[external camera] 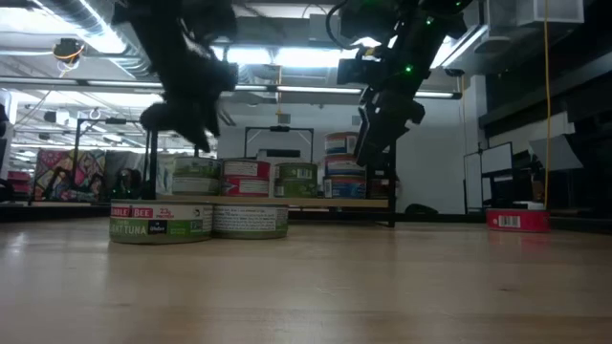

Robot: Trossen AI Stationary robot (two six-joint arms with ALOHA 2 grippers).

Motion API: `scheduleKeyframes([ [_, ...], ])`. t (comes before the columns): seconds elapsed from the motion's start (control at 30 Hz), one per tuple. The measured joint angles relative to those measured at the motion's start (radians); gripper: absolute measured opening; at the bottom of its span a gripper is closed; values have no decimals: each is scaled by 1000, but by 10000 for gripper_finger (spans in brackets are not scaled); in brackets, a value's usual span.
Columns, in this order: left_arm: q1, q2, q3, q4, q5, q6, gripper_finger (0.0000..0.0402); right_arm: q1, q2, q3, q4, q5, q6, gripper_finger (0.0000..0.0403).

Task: Stack canned seafood by type on shelf
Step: Stack the green-white tuna can on top of the green-white tuna can on the shelf

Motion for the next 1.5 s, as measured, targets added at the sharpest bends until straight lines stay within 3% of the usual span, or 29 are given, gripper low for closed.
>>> scheduleKeyframes([
  [0.23, -135, -20, 39, 6, 0, -160, 241, 0, 0, 0, 1, -121, 0, 253],
  [0.37, -228, -20, 42, 11, 31, -385, 241, 0, 0, 0, 1, -210, 0, 253],
  [0.53, -340, -20, 42, 27, 154, -670, 241, 1, 0, 0, 18, -285, -2, 253],
  [0.73, -481, -3, 42, 122, 207, -886, 241, 26, 0, 0, 99, -342, -31, 253],
  [1.07, -692, 140, 41, 250, 211, -935, 241, 147, 0, 0, 257, -281, -215, 253],
  [1.5, -727, 355, 41, 246, 167, -957, 241, 197, 1, 0, 391, -243, -270, 253],
])
